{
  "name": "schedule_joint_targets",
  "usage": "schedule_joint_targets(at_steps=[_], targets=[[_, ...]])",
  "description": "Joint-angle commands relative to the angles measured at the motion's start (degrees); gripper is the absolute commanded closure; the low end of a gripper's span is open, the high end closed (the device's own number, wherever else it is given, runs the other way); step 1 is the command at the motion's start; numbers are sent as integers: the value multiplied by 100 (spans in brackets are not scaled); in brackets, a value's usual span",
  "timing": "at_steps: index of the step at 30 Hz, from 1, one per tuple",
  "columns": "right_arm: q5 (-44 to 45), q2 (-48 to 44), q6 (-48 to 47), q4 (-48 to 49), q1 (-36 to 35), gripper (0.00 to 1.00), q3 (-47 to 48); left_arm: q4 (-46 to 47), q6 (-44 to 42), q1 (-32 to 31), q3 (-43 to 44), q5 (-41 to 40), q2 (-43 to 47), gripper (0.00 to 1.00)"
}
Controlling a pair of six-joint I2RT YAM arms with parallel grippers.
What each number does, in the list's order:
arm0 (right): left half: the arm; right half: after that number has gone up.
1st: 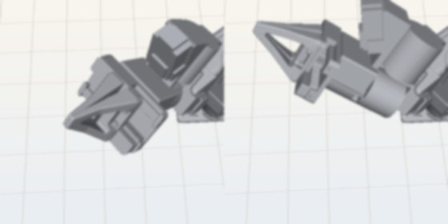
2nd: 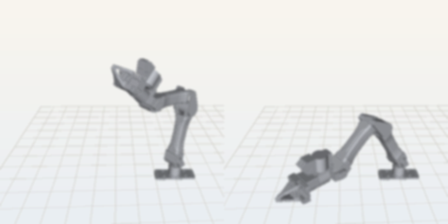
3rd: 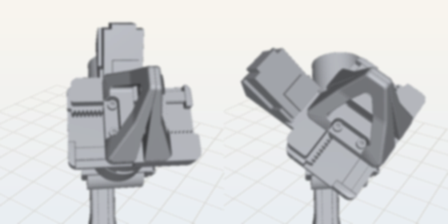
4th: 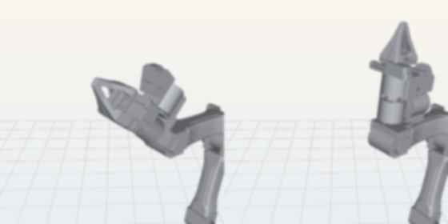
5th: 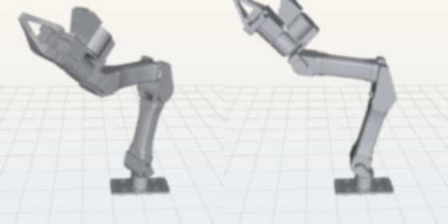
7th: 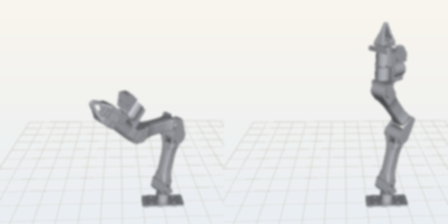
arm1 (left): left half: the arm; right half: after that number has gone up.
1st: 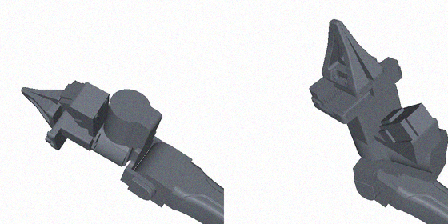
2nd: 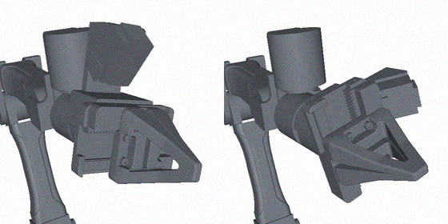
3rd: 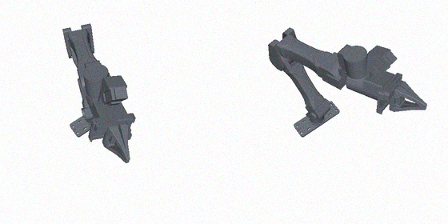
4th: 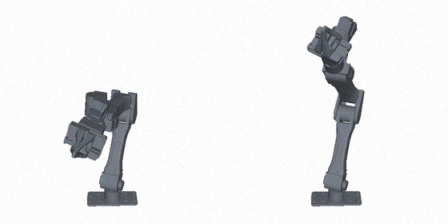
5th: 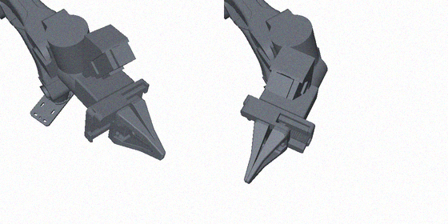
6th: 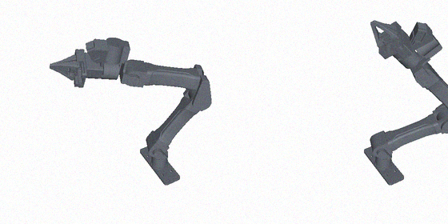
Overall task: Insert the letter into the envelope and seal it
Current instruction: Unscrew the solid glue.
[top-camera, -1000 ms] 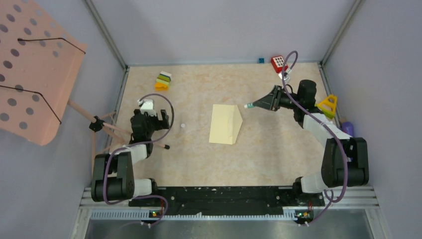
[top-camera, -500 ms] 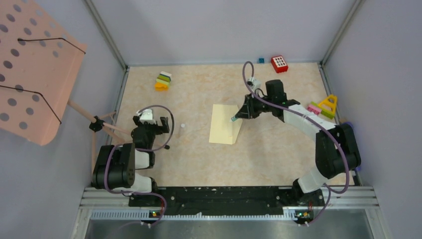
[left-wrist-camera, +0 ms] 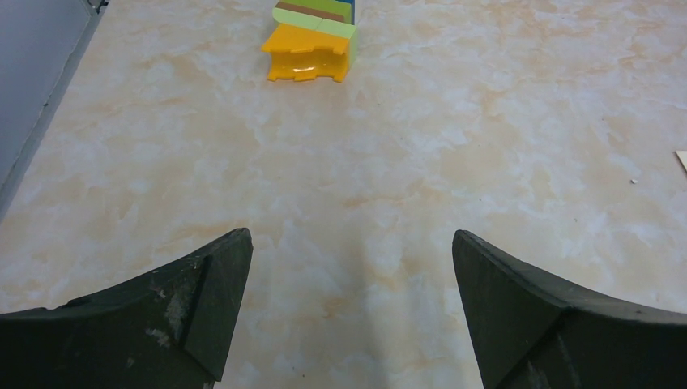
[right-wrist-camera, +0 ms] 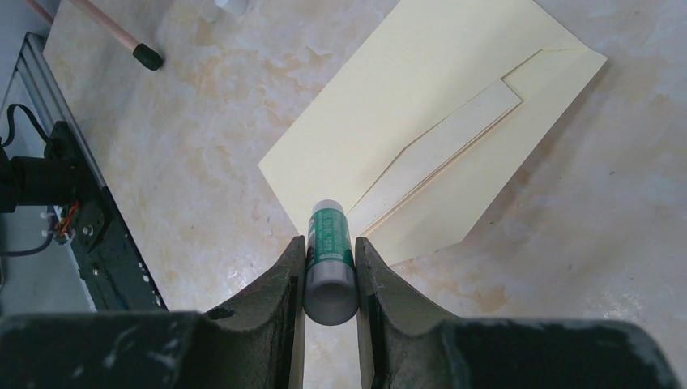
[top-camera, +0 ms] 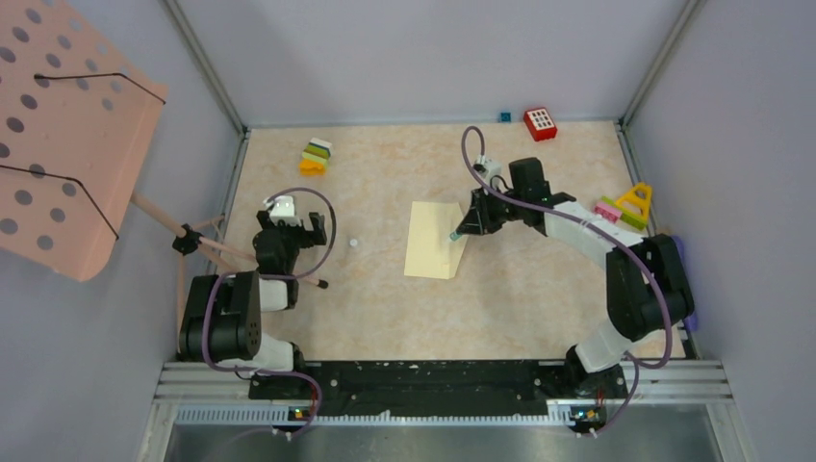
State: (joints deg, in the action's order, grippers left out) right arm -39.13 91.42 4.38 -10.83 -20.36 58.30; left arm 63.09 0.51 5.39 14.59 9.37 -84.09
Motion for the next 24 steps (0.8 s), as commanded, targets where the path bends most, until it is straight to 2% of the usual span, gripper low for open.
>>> schedule_joint_targets(at_steps=[1,7,15,24], targets=[[-93,-329,-184,63,-7,100,269,-605,1,33,313,66,179,1],[-180,-476,-263,38,4,100,272,-110,1,33,188,48,33,2],[-413,-774,-303,218,41,100,121,-104,1,33,185,48,33,2],[-1096,-1064,94,640,1027,100,-171,-104,1,33,190,48,33,2]])
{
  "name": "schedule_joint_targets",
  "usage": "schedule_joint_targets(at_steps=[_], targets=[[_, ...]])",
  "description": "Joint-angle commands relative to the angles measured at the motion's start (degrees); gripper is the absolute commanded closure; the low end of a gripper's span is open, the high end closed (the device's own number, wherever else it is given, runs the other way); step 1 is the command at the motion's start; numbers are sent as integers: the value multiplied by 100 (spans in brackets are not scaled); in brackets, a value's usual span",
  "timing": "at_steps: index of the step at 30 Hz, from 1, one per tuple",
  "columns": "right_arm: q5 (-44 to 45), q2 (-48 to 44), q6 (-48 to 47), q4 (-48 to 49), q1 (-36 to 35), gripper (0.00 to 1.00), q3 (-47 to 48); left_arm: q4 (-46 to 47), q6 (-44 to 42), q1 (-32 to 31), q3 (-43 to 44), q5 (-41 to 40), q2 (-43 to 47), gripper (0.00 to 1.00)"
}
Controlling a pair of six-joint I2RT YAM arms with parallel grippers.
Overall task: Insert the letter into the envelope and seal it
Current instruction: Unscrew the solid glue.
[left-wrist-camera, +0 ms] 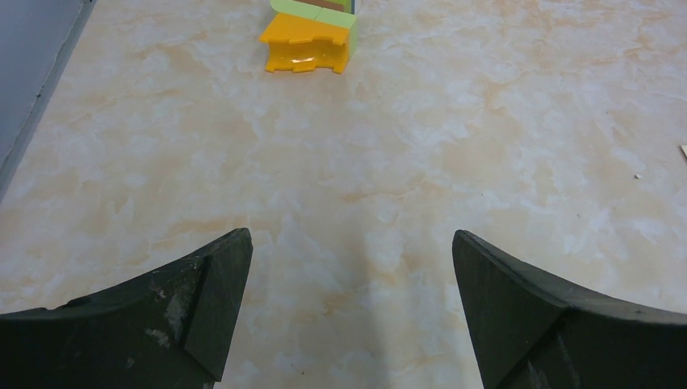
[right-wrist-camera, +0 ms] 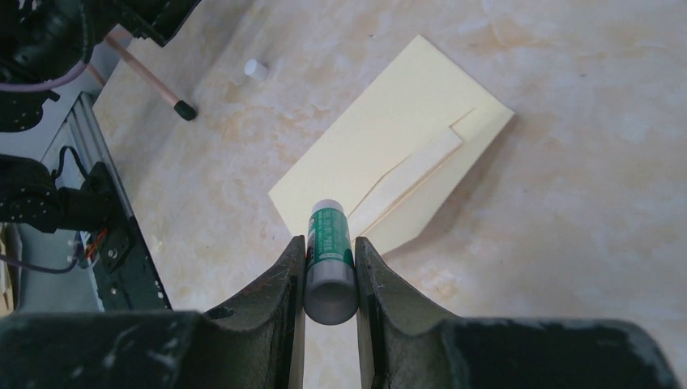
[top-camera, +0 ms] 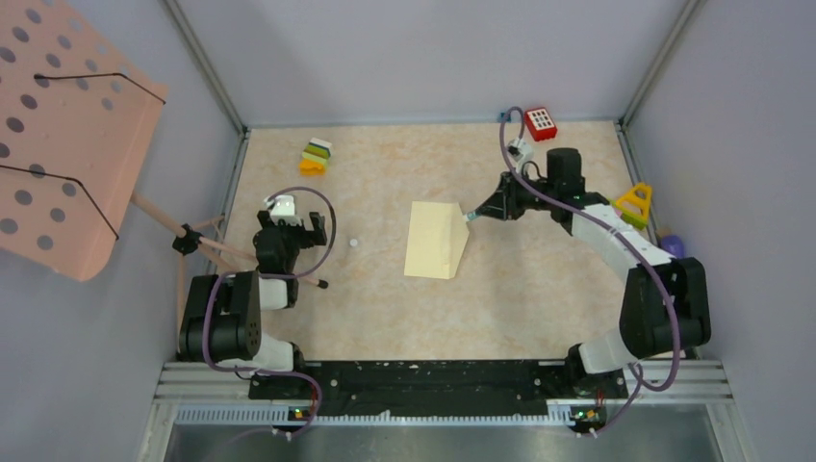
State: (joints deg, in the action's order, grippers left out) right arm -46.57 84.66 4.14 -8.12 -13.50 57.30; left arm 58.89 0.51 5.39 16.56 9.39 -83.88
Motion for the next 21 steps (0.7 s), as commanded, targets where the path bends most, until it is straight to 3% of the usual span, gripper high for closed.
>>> schedule_joint_targets(at_steps=[1,21], targets=[[-338,-456,80,390,347,100,-91,316,1,33,-11,46,12,2],[-439,-604,105,418,343,100,-107,317,1,33,-8,46,16,2]])
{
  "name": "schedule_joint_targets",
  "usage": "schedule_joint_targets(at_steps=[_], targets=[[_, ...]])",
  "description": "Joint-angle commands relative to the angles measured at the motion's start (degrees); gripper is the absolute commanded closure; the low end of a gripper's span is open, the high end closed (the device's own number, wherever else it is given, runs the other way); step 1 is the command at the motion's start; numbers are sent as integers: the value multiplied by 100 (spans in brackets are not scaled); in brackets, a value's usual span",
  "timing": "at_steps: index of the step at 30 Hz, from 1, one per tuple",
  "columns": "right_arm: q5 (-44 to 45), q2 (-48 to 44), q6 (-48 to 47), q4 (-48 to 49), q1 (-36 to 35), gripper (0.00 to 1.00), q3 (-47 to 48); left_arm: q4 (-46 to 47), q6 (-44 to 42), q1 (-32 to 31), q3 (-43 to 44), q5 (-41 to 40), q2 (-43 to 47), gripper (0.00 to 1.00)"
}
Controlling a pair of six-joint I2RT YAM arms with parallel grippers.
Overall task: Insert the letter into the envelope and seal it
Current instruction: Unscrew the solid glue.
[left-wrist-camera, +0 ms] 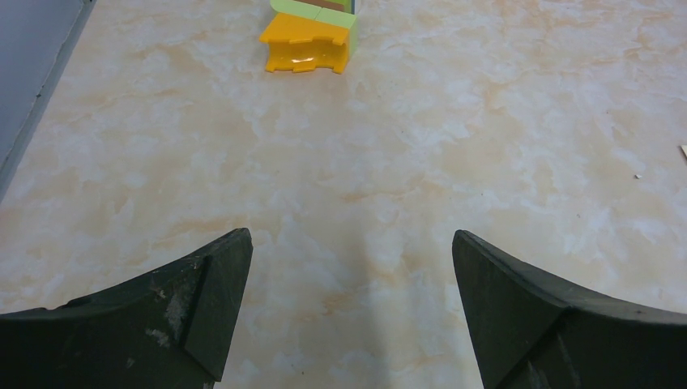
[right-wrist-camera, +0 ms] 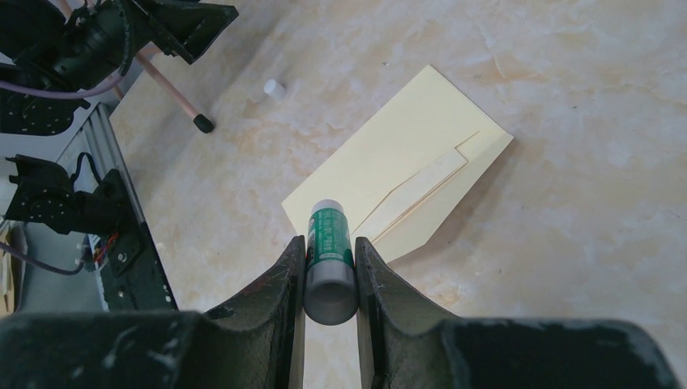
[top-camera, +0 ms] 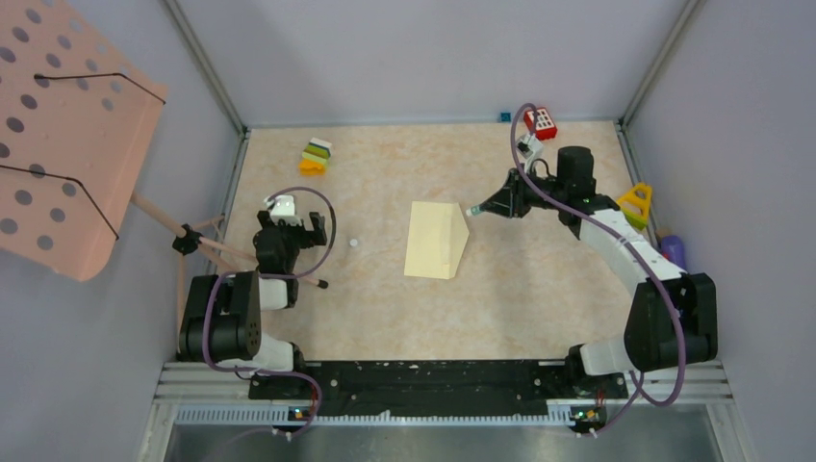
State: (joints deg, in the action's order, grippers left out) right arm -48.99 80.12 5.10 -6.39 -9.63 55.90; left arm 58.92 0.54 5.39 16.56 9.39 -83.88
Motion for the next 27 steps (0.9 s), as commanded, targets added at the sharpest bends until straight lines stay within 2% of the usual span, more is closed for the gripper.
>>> schedule_joint_targets(at_steps=[1,16,27], targets=[[-198,-160,1,231,-45,100,30,316,-1,33,-10,46,12,2],[-339,-286,228,593,-32,100,-176,314,-1,33,-8,46,12,2],[-263,-291,-29,511,-33,100,-165,315,-1,33,-12,46,15,2]])
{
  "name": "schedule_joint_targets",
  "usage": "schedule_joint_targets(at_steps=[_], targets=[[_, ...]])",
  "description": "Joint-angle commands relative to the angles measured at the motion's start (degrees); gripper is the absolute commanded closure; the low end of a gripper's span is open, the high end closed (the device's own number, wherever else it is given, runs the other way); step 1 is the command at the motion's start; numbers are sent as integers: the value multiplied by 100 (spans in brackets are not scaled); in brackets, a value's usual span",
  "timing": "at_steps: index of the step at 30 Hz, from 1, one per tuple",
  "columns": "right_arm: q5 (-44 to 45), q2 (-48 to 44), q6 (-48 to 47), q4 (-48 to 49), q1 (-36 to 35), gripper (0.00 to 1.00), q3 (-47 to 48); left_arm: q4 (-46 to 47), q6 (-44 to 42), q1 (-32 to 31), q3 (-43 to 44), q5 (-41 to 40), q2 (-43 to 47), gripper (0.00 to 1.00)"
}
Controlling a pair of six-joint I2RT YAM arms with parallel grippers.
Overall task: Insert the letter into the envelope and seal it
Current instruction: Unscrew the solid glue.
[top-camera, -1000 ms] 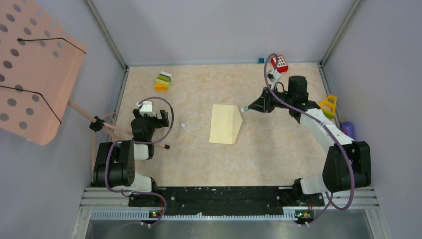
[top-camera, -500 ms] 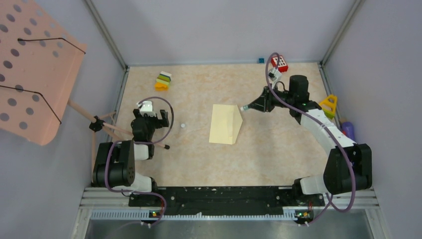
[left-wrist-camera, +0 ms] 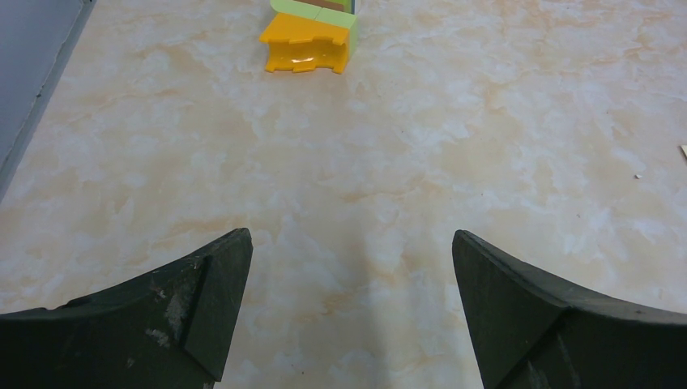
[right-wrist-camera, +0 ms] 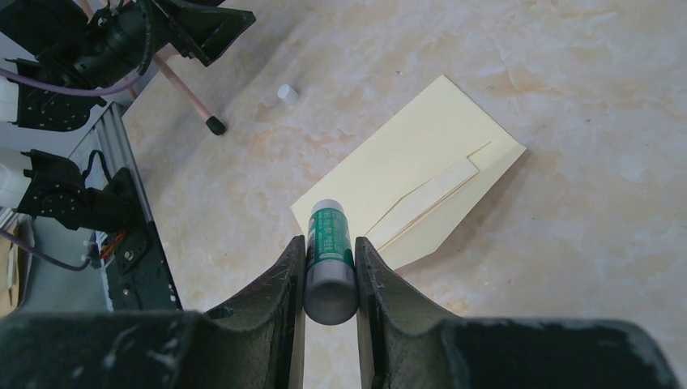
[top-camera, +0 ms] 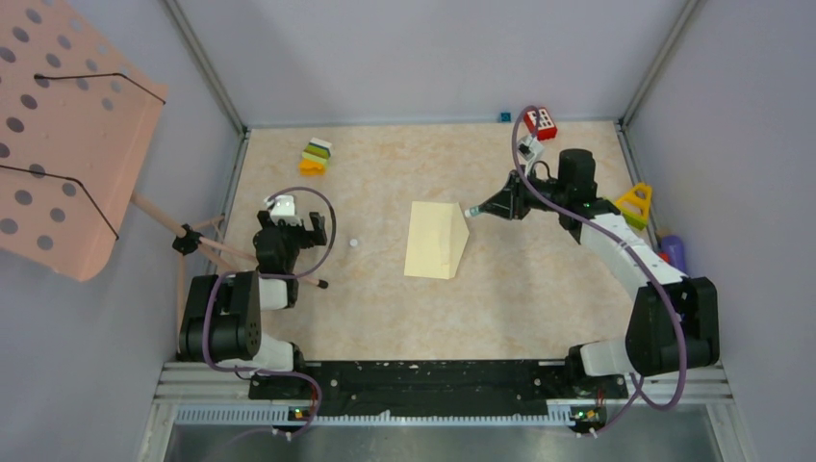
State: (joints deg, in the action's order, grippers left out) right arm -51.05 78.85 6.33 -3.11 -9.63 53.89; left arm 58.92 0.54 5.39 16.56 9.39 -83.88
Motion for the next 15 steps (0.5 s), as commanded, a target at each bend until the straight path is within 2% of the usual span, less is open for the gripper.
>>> schedule_joint_targets(at_steps=[1,12,15], targets=[[-71,-147,-134,206,-37,100,27,314,-1,33,-11,46,14,2],[-195,259,8,275,-216,100,51,309,-1,33,-9,58,13,2],[-220,288,91,269,-305,100,60,433,-119,33,-115,287,144,2]])
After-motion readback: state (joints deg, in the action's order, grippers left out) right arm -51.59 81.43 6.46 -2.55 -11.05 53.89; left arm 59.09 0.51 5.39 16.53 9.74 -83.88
